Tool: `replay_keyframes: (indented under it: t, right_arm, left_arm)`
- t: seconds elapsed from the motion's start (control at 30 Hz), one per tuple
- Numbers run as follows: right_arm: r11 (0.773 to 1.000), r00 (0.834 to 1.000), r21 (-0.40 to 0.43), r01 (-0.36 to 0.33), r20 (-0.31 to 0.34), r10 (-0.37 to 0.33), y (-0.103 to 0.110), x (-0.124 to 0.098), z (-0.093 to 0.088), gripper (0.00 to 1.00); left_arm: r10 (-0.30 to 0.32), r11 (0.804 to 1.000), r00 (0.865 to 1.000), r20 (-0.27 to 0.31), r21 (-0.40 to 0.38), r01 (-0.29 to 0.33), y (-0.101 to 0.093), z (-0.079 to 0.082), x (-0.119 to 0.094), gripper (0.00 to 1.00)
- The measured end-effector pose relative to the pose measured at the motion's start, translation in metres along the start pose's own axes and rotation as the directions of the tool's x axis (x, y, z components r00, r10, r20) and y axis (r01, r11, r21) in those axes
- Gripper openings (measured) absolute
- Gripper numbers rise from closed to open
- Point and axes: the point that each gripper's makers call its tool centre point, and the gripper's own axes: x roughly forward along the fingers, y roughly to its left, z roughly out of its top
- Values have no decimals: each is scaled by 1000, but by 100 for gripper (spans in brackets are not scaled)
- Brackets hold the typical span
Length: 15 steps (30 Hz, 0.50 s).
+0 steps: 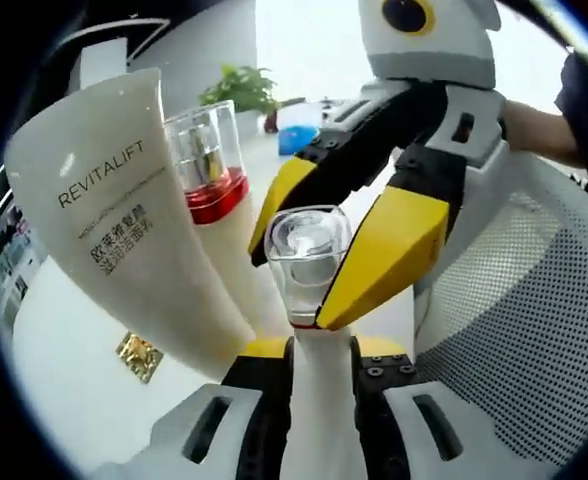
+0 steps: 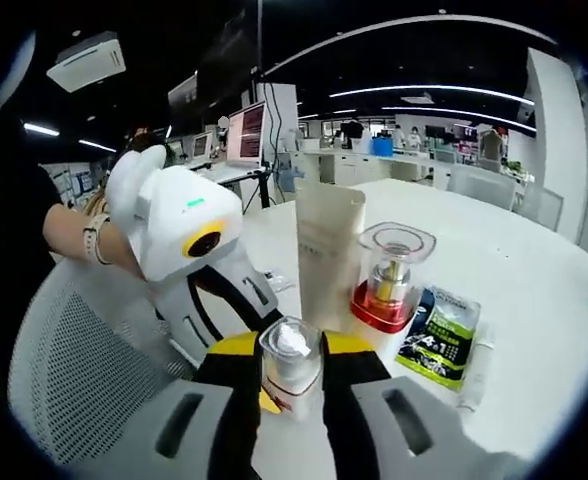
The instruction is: Arrange the skincare products in the storage area until every visible bottle or jar stands upright without overlapping.
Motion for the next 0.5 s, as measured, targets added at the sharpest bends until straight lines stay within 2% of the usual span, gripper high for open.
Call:
replay_keyframes:
  t: [0.07,0.13,0.23,0.37,0.5]
  right_arm:
    - [1000,1000,12,-6,1,6,0,0,0,23]
    - [1000,1000,16,-4,-5,4,0,0,-1,23]
    - [1000,999,2,-7,-36,7,2,0,-7,30]
    - [1000,999,7,-15,-51,16,3,-1,-9,31]
    - [1000,995,-13,-20,-102,18,4,-8,-16,34]
  left_arm:
    - [18,1000,1000,-2,-3,-18,4,-1,-2,24]
    - [20,1000,1000,-4,-12,-21,5,-1,-6,24]
    - [27,999,1000,2,-18,-27,4,1,-10,23]
    - [30,999,1000,-3,-24,-30,4,0,-12,23]
    - [37,999,999,-12,-27,-37,3,-2,-15,22]
